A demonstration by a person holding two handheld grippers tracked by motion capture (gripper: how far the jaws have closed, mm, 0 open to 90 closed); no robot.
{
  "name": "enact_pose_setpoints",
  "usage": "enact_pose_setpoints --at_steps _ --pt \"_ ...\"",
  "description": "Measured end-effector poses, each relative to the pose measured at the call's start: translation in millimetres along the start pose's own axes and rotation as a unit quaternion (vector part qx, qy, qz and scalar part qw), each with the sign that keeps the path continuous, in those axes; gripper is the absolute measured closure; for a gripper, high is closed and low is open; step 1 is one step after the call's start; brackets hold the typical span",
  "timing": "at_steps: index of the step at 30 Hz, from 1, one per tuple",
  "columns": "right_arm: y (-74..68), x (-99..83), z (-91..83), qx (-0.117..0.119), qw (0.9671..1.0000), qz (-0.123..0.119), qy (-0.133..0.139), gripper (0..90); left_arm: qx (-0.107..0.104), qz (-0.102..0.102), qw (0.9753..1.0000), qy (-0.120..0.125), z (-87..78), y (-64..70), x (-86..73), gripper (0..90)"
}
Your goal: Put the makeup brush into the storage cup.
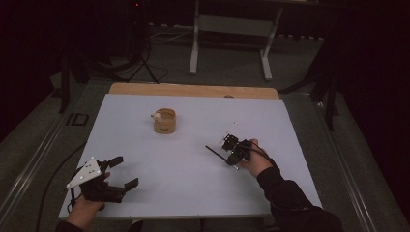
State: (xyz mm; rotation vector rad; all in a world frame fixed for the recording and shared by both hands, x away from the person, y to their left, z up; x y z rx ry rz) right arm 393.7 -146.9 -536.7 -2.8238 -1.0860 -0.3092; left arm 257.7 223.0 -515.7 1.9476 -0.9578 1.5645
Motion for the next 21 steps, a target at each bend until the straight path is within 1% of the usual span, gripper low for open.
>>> enact_pose_setpoints --at_steps 4,9,14,16,18,21 --pt "0.6 -0.1 3.4 0.002 1.0000 -0.003 -0.007 77.4 -0.001 0.000 1.0000 0.000 0.1 0.0 -0.1 0.8" --pt "0.8 0.3 6.9 -0.005 0.9999 -0.008 -0.010 78.3 -0.001 0.000 1.0000 -0.001 0.0 0.0 -0.3 0.8" --pt "-1.5 -1.2 10.6 -0.018 0.9994 -0.023 -0.016 78.1 -0.002 -0.001 1.0000 -0.001 0.4 0.2 -0.6 0.8" --pt "-2.3 -1.4 10.9 -0.021 0.9993 -0.028 -0.013 78.7 -0.002 -0.002 1.0000 0.000 0.4 0.2 -0.7 0.9" --pt "-3.2 -1.8 11.1 -0.019 0.9993 -0.031 -0.014 81.7 -0.002 -0.002 1.0000 0.000 0.4 0.0 -0.6 0.8" --pt "-4.0 -2.4 11.3 -0.019 0.9990 -0.039 -0.013 83.0 -0.002 -0.001 1.0000 -0.001 0.3 0.4 -0.6 0.8"
Point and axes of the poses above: each handheld gripper's, and its own axes: z roughly forward along the jaws, x roughly out of its top, y roughly to its right, the point moved 5 cm from there along z, roughly forward along the jaws, and after that the axes turned 13 degrees about z, right-handed, at the moved point
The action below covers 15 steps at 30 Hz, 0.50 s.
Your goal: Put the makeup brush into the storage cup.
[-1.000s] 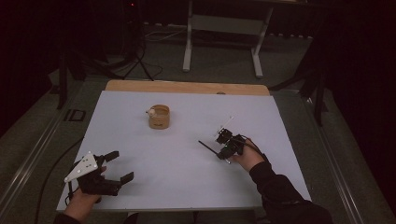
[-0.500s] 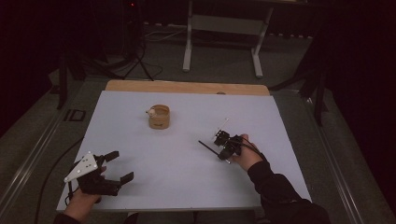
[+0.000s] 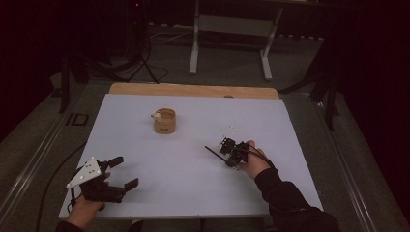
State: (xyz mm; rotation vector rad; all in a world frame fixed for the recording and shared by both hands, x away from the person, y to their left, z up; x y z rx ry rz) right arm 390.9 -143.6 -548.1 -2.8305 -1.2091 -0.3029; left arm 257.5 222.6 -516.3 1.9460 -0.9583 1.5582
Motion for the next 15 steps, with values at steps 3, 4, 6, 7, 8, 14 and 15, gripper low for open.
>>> enact_pose_setpoints --at_steps 3,4,6,7,8,14,15 --pt "-0.9 -0.7 0.2 -0.003 1.0000 -0.003 0.004 84.4 0.000 -0.001 1.0000 0.000 0.1 0.0 -0.1 0.8" --pt "-1.1 -1.1 0.3 -0.001 1.0000 -0.006 0.006 85.1 0.000 -0.001 1.0000 0.000 0.2 0.1 -0.2 0.8" --pt "-0.2 -2.4 0.2 0.002 0.9999 -0.007 0.014 85.5 -0.001 0.000 1.0000 -0.001 0.4 0.0 -0.3 0.9" --pt "-0.2 -2.4 0.2 0.003 0.9999 -0.006 0.014 85.6 -0.001 0.000 1.0000 0.000 0.5 0.0 -0.3 0.9" --pt "-0.2 -2.6 -0.1 0.003 0.9999 -0.003 0.014 85.7 -0.001 0.000 1.0000 -0.001 0.5 0.0 -0.2 0.9" --pt "5.1 2.0 -15.8 0.032 0.9985 0.023 0.038 85.7 0.001 -0.003 1.0000 0.001 0.4 -0.5 -0.4 0.8" --pt "5.8 2.9 -19.1 0.035 0.9981 0.029 0.042 85.7 0.001 -0.002 1.0000 0.000 0.4 -0.3 -0.4 0.9"
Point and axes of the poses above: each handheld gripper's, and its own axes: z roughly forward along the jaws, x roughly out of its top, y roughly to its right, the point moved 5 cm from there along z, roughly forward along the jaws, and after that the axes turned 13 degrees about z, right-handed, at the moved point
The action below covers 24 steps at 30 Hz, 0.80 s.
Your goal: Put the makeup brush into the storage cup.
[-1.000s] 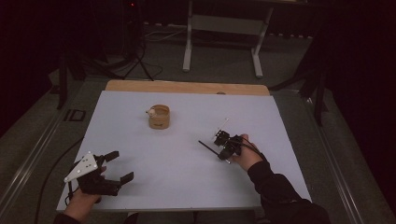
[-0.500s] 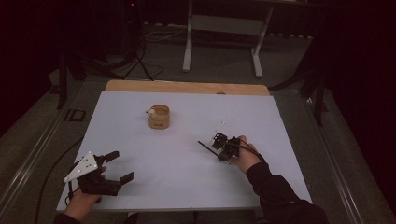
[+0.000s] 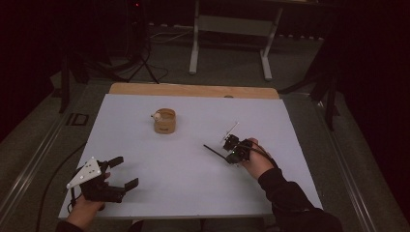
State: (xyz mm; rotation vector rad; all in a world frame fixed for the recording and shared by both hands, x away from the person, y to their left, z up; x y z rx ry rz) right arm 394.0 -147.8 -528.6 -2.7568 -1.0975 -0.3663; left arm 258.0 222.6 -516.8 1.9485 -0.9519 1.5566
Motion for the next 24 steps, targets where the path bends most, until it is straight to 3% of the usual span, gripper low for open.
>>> enact_pose_setpoints --at_steps 7,13,19,22,24 --pt "0.4 3.4 -15.1 0.023 0.9996 0.008 0.016 85.7 0.002 0.003 1.0000 -0.001 0.3 0.6 1.2 0.8" --pt "-0.2 -2.4 -17.4 0.030 0.9995 0.002 0.004 85.7 -0.005 -0.006 1.0000 -0.003 2.5 2.5 1.7 0.8" --pt "-1.3 -9.4 -21.3 0.039 0.9992 -0.010 -0.004 85.7 -0.010 -0.016 0.9992 -0.034 9.0 7.1 8.0 0.8" --pt "-2.2 -12.3 -24.2 0.045 0.9989 -0.012 -0.008 85.7 -0.028 -0.018 0.9984 -0.045 14.4 10.9 11.3 0.8" --pt "-2.3 -13.6 -25.5 0.048 0.9986 -0.016 -0.012 85.6 -0.058 -0.023 0.9969 -0.047 19.0 14.9 12.9 0.8"
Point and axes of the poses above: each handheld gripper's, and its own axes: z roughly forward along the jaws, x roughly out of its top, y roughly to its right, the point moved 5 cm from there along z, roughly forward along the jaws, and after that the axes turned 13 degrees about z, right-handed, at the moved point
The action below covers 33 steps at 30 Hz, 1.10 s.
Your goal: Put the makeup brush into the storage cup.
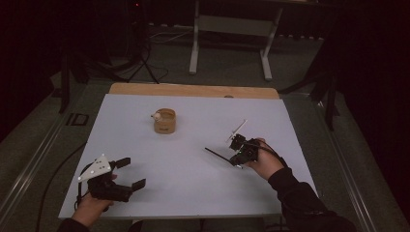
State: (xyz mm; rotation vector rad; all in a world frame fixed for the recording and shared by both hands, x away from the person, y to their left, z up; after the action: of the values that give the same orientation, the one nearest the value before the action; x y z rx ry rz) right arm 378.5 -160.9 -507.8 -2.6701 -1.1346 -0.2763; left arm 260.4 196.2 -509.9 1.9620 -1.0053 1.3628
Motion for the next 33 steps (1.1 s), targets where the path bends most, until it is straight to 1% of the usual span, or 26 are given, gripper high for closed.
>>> enact_pose_setpoints --at_steps 1,2,4,6,7,8,9,11,12,13,15,16,19,21,22,23,24,26,27,28,30,32,33 --pt "-0.1 -0.1 -0.9 0.000 1.0000 0.002 0.001 85.7 -0.014 -0.001 0.9999 -0.004 2.9 2.3 1.4 0.8" --pt "-1.3 -0.8 -1.7 0.002 1.0000 -0.001 -0.005 85.7 -0.026 0.008 0.9996 -0.008 5.7 5.1 2.9 0.8" --pt "-3.0 -0.5 -3.3 0.002 1.0000 -0.003 -0.006 85.6 -0.027 0.035 0.9989 -0.015 11.1 9.8 7.1 0.9" --pt "-4.8 0.3 -4.3 0.003 0.9999 -0.010 -0.007 85.7 -0.028 0.053 0.9980 -0.019 16.9 13.1 11.6 0.9" --pt "-5.9 0.7 -4.7 0.006 0.9999 -0.010 -0.009 85.6 -0.029 0.061 0.9975 -0.021 19.8 14.0 13.7 0.9" --pt "-6.9 1.1 -5.0 0.005 0.9998 -0.016 -0.010 85.7 -0.033 0.065 0.9971 -0.022 23.1 15.0 15.7 1.2" --pt "-7.7 1.8 -5.4 0.007 0.9998 -0.016 -0.010 85.7 -0.034 0.074 0.9963 -0.026 26.5 15.6 17.5 1.7" --pt "-9.5 3.0 -5.9 0.010 0.9997 -0.019 -0.009 85.7 -0.033 0.096 0.9942 -0.036 33.9 16.9 20.7 1.8" --pt "-10.7 3.6 -6.1 0.015 0.9997 -0.018 -0.009 85.6 -0.026 0.109 0.9928 -0.041 37.8 17.0 22.1 1.9" --pt "-11.7 3.8 -6.2 0.016 0.9996 -0.019 -0.012 85.7 -0.025 0.121 0.9914 -0.043 41.4 17.4 23.4 3.4" --pt "-13.6 4.9 -6.0 0.020 0.9994 -0.023 -0.015 85.6 -0.020 0.135 0.9894 -0.048 49.0 17.3 25.9 5.8" --pt "-14.5 5.7 -5.8 0.018 0.9994 -0.026 -0.015 85.7 -0.023 0.140 0.9885 -0.051 52.7 17.4 26.8 5.9" --pt "-16.8 8.1 -5.8 0.023 0.9991 -0.030 -0.017 85.6 -0.024 0.160 0.9849 -0.062 63.2 17.7 27.8 7.6" --pt "-18.8 9.4 -6.5 0.029 0.9989 -0.032 -0.019 85.6 -0.022 0.173 0.9822 -0.069 69.5 17.9 27.6 8.9" --pt "-20.0 10.3 -7.2 0.032 0.9989 -0.030 -0.016 85.6 -0.025 0.177 0.9815 -0.070 72.2 18.1 27.4 11.2" --pt "-20.9 10.5 -7.5 0.035 0.9986 -0.033 -0.021 85.6 -0.021 0.181 0.9807 -0.071 74.9 17.6 27.2 11.9" --pt "-22.0 10.8 -7.8 0.036 0.9985 -0.034 -0.022 85.7 -0.023 0.183 0.9802 -0.074 77.3 17.3 27.0 11.9" --pt "-23.5 10.9 -7.7 0.041 0.9982 -0.033 -0.027 85.6 -0.016 0.192 0.9784 -0.075 81.9 16.2 27.1 12.7" --pt "-23.5 10.9 -7.7 0.041 0.9982 -0.033 -0.027 85.6 -0.016 0.192 0.9784 -0.075 81.9 16.2 27.1 13.3" --pt "-24.1 11.0 -7.7 0.041 0.9981 -0.036 -0.029 85.7 -0.014 0.198 0.9771 -0.076 85.8 15.1 28.0 13.3" --pt "-25.9 11.3 -7.9 0.047 0.9978 -0.034 -0.033 85.6 -0.010 0.205 0.9757 -0.077 89.5 13.8 29.1 13.8" --pt "-26.7 11.9 -7.8 0.052 0.9976 -0.031 -0.033 85.6 -0.002 0.218 0.9724 -0.082 93.3 12.2 30.1 13.8" --pt "-27.0 12.0 -7.8 0.054 0.9975 -0.031 -0.035 85.6 -0.003 0.218 0.9727 -0.080 95.1 12.0 30.8 13.8"
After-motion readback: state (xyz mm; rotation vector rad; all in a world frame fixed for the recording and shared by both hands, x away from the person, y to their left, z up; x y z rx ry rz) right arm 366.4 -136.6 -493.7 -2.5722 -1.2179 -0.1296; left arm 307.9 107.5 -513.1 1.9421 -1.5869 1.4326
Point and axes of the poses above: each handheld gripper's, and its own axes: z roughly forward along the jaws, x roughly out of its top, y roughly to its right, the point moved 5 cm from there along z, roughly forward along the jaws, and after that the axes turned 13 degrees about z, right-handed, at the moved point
